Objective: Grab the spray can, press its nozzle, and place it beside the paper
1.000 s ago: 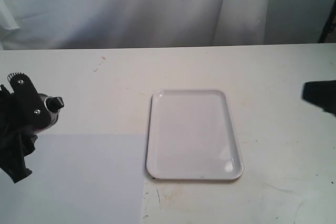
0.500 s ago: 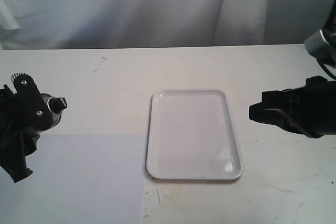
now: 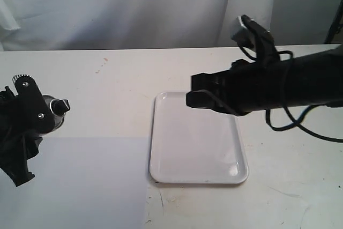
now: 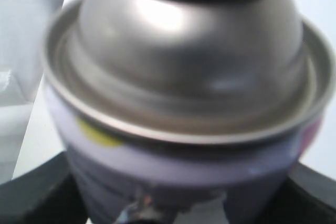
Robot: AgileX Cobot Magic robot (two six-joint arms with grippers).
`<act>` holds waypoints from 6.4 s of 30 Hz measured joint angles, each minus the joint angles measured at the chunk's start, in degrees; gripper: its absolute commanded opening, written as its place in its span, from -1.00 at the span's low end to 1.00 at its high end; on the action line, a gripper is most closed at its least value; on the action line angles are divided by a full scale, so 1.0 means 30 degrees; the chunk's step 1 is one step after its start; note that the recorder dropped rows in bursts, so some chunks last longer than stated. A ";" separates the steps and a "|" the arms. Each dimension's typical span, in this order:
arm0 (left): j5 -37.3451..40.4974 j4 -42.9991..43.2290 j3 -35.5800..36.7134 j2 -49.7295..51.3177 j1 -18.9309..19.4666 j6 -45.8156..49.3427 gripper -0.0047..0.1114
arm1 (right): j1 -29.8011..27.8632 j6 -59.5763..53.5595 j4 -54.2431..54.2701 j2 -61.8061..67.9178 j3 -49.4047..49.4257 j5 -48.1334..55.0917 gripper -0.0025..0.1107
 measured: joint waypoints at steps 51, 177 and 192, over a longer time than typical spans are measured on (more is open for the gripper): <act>0.1424 0.3504 0.0582 0.3740 -0.1318 -0.4204 -0.92 | 0.2927 -0.3637 0.3539 1.0073 -0.7709 0.4309 -0.96; -1.9435 -0.0181 -0.4784 0.5505 0.0646 -1.2656 -0.92 | 0.3495 -0.8852 0.5497 -1.4109 1.0281 -1.6237 -0.96; -2.3842 -0.0103 -0.8305 1.0794 0.0658 -1.1269 -0.92 | 0.3495 -0.8073 0.2742 -1.4290 1.0089 -1.9569 -0.96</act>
